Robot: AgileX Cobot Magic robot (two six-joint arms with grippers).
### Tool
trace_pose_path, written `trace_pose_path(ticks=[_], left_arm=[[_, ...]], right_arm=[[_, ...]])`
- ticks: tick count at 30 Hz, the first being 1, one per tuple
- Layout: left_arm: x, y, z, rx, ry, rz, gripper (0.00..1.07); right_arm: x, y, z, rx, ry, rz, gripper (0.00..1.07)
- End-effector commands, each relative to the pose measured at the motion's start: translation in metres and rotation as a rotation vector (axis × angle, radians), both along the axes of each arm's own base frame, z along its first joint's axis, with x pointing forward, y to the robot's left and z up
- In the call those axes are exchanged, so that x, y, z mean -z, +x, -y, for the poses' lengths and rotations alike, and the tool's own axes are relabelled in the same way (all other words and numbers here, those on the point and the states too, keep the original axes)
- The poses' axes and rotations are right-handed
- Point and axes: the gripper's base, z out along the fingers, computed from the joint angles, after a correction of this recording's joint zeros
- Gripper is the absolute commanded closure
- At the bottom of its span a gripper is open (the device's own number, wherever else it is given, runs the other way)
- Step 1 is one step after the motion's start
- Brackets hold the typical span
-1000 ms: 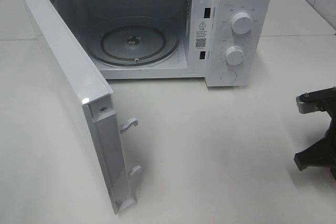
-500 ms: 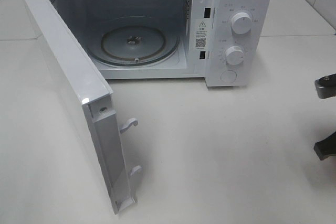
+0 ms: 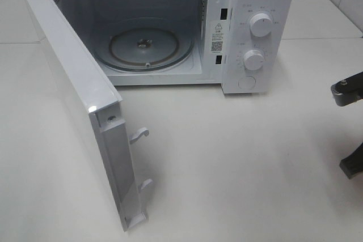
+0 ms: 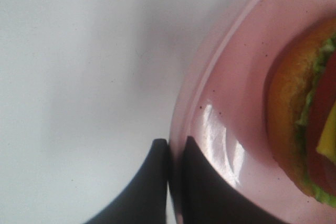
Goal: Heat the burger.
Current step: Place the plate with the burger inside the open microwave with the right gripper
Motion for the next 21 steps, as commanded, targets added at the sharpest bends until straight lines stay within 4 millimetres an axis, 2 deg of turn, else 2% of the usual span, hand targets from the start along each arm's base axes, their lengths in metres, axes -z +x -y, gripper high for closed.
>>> trace_pose_path(ticks=[1,9,21], left_arm=[[0.001,-0.002,0.001,0.003,-0.008,0.006,0.07],[0.001,-0.002,0.001,0.003,-0.008,0.006,0.07],[0.001,-0.002,0.001,0.003,-0.008,0.006,0.07]], right_arm=[[-0.013,-0.006,-0.003,-0.084,-0.066,0.023,1.07],[-0.025,-0.017,-0.012,-0.201,-0.09,0.025,1.07],[-0.029,-0.024,-0.028,-0.374,-0.106,0.016,1.07]])
